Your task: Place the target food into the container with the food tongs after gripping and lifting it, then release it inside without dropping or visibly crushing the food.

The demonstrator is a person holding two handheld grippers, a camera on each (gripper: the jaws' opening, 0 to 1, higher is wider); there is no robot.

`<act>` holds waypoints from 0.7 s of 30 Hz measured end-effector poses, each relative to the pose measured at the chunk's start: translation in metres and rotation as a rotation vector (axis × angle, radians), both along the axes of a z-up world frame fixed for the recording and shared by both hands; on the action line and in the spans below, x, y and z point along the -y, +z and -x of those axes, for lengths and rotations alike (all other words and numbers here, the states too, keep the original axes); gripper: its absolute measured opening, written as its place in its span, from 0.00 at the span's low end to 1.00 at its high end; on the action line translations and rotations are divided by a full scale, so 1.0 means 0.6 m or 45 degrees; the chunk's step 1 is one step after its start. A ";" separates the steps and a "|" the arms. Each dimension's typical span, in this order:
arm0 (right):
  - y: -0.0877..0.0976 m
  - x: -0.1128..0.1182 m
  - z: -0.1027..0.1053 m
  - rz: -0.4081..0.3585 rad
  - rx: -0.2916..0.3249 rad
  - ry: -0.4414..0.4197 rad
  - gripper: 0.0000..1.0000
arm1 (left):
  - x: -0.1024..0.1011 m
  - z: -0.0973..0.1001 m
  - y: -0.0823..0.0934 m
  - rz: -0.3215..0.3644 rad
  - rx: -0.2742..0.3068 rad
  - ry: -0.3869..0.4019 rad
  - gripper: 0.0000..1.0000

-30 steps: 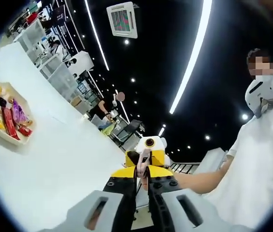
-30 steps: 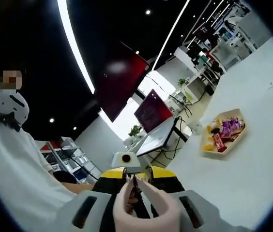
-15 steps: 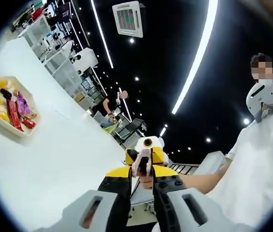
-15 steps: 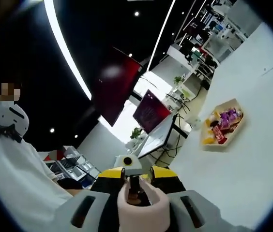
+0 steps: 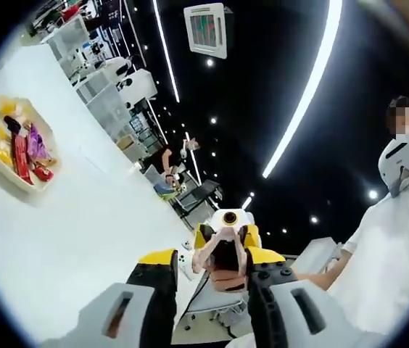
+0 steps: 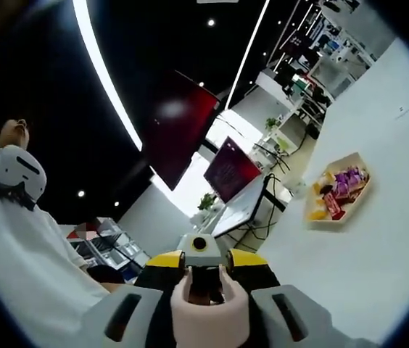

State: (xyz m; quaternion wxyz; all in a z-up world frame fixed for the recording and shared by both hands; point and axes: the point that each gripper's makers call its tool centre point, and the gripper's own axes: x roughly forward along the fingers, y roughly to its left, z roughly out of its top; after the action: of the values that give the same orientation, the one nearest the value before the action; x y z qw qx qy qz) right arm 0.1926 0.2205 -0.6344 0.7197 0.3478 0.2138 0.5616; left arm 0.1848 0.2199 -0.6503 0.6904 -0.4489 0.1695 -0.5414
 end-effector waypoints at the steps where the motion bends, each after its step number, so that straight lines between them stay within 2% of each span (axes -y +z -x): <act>1: 0.001 0.000 0.001 -0.018 -0.011 0.003 0.22 | 0.001 0.002 0.003 0.012 -0.002 -0.013 0.25; 2: 0.001 0.001 -0.001 -0.027 -0.020 -0.003 0.22 | -0.001 -0.005 0.000 -0.009 0.001 0.021 0.26; 8: -0.007 -0.005 0.003 -0.008 -0.020 0.009 0.21 | -0.008 0.000 -0.001 -0.002 -0.019 -0.026 0.15; 11: -0.007 -0.006 0.000 -0.020 -0.033 0.012 0.20 | -0.012 0.000 0.001 0.002 -0.021 -0.041 0.12; 16: -0.003 -0.006 -0.007 -0.009 0.002 0.010 0.21 | -0.017 0.000 0.005 0.004 -0.008 -0.036 0.11; 21: 0.005 0.008 -0.018 -0.035 -0.004 -0.010 0.21 | -0.029 -0.005 0.004 -0.010 0.014 -0.018 0.11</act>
State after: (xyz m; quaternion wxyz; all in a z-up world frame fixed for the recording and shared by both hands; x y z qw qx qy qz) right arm 0.2037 0.2158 -0.6317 0.7167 0.3594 0.2057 0.5611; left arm 0.1877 0.2375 -0.6480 0.6891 -0.4420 0.1711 -0.5482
